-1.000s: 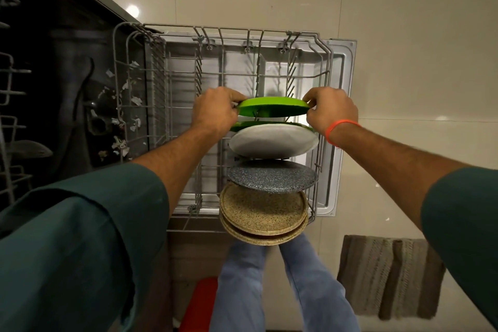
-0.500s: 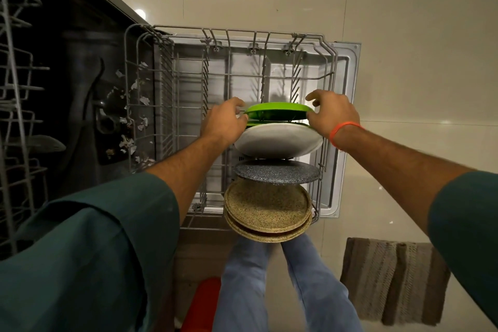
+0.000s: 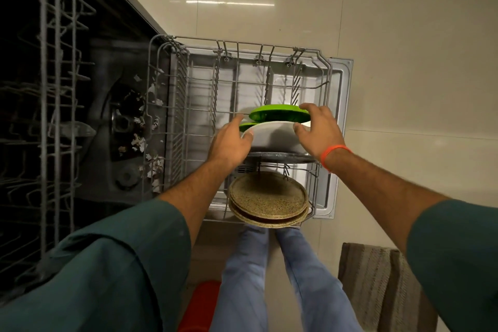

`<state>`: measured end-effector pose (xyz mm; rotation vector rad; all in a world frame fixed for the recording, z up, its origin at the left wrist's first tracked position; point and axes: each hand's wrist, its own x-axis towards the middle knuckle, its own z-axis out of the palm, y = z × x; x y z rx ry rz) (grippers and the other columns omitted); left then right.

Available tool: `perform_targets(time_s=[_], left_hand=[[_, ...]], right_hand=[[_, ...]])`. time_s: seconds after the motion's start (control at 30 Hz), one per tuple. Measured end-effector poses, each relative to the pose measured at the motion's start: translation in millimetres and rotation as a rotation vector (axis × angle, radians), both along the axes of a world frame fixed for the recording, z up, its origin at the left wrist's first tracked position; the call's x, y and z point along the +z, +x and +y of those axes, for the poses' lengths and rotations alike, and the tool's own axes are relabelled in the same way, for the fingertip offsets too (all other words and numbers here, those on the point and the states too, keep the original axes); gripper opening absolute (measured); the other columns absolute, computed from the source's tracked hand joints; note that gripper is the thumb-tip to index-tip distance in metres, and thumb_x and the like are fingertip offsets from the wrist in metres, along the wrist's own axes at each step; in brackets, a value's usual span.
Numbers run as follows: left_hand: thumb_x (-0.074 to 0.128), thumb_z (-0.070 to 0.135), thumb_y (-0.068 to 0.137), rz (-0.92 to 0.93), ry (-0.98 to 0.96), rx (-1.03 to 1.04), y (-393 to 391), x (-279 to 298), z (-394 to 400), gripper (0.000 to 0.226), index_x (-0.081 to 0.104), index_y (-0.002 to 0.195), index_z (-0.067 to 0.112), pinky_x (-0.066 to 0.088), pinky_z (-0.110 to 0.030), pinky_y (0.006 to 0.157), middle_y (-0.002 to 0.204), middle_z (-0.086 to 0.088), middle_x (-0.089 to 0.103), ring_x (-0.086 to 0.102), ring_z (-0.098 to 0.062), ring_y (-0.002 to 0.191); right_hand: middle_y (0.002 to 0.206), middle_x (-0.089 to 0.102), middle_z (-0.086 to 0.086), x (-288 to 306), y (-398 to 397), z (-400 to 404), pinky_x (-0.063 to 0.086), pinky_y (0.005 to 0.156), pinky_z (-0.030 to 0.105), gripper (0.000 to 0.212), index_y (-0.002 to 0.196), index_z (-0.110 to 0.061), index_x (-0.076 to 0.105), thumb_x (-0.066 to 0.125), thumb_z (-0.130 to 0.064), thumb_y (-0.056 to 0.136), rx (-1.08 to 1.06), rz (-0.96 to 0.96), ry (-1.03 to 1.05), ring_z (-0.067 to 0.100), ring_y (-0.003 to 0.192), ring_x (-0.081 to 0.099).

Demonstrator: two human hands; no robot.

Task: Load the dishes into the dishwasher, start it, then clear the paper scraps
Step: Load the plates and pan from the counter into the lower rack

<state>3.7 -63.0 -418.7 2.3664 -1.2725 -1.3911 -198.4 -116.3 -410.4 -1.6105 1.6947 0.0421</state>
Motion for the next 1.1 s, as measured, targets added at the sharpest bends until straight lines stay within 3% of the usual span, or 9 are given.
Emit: perform_targets(time_s=[0.17,0.23,0.33,0.7,0.83,0.93,1.1], left_hand=[[0.056,0.033,0.102,0.032,-0.001,0.073,3,31,22,0.055,0.036,0.154,0.031,0.048,-0.031,0.088,0.144,-0.003,0.052,0.055,-0.012,0.109],[0.056,0.031,0.102,0.029,-0.003,0.106,5,40,32,0.056,0.035,0.154,0.028,0.042,-0.031,0.089,0.149,-0.004,0.049,0.053,-0.020,0.123],[0.058,0.031,0.101,0.034,-0.004,0.144,6,49,40,0.057,0.036,0.154,0.028,0.043,-0.038,0.103,0.153,-0.005,0.045,0.047,-0.026,0.137],[0.054,0.038,0.102,0.144,-0.025,0.438,-15,78,121,0.058,0.032,0.155,0.032,0.040,-0.043,0.111,0.157,-0.003,0.041,0.042,-0.024,0.142],[0.057,0.042,0.099,0.219,-0.038,0.607,-23,111,157,0.060,0.033,0.154,0.036,0.044,-0.051,0.110,0.153,-0.001,0.046,0.048,-0.025,0.137],[0.056,0.043,0.100,0.235,-0.065,0.672,-28,146,189,0.062,0.031,0.155,0.035,0.036,-0.046,0.117,0.157,0.000,0.042,0.043,-0.024,0.142],[0.055,0.041,0.101,0.142,-0.124,0.695,-35,218,264,0.063,0.031,0.157,0.029,0.036,-0.037,0.116,0.155,-0.004,0.045,0.046,-0.025,0.140]], right_hand=[[0.133,0.050,0.011,28,-6,16,0.044,0.105,0.040,0.050,0.142,-0.021,0.048,0.060,-0.027,0.094,0.041,0.034,0.031,0.029,0.119,0.053],[0.131,0.050,0.011,36,-7,23,0.045,0.103,0.040,0.049,0.141,-0.022,0.049,0.061,-0.028,0.094,0.071,0.041,0.066,0.030,0.116,0.054],[0.131,0.050,0.011,42,-10,29,0.048,0.101,0.040,0.049,0.139,-0.025,0.049,0.062,-0.032,0.092,0.134,0.065,0.100,0.030,0.115,0.056],[0.133,0.056,0.013,82,-4,60,0.046,0.099,0.037,0.049,0.139,-0.021,0.051,0.064,-0.030,0.093,0.318,0.009,0.079,0.029,0.120,0.055],[0.132,0.058,0.009,114,9,79,0.045,0.095,0.033,0.049,0.140,-0.020,0.051,0.064,-0.027,0.093,0.380,-0.028,0.086,0.027,0.117,0.057],[0.124,0.061,0.008,141,26,99,0.046,0.087,0.029,0.043,0.135,-0.019,0.054,0.063,-0.024,0.093,0.410,-0.071,0.118,0.026,0.109,0.060],[0.121,0.061,0.002,194,70,162,0.044,0.098,0.029,0.039,0.130,-0.020,0.057,0.065,-0.024,0.092,0.494,-0.177,0.180,0.018,0.113,0.058]])
